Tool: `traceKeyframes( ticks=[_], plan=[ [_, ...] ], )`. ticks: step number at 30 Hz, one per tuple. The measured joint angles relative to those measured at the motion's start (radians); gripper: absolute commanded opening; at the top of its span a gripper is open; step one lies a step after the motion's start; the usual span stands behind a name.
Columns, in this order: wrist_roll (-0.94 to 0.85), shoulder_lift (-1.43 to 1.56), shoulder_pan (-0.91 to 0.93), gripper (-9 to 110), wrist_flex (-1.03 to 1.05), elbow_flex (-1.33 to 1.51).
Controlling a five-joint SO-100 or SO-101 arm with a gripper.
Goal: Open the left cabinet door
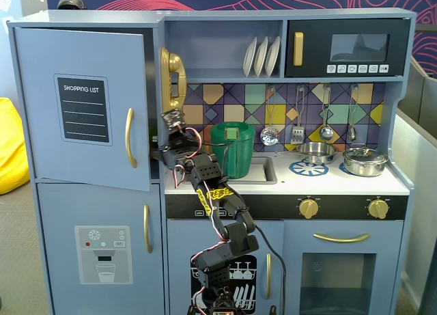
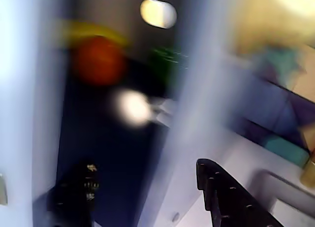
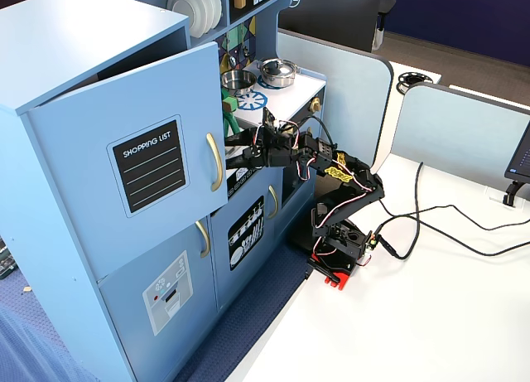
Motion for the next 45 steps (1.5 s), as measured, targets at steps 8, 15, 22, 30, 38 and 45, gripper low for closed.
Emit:
traceKeyframes(
  ticks=[8, 15, 22, 30, 38, 45],
  plan=[
    [-0.074, 0.000, -0.364, 16, -0.054, 0.000],
    [-0.087, 0.002, -0.446, 15, -0.069, 0.000],
    [0.115, 0.110, 0.034, 13, 0.230, 0.089],
    [0.215, 0.347, 0.439, 10, 0.701, 0.371],
    [0.339, 0.548, 0.571, 8, 0.873, 0.736],
    [0.399, 0.653, 0.607, 7, 0.807, 1.005]
  ],
)
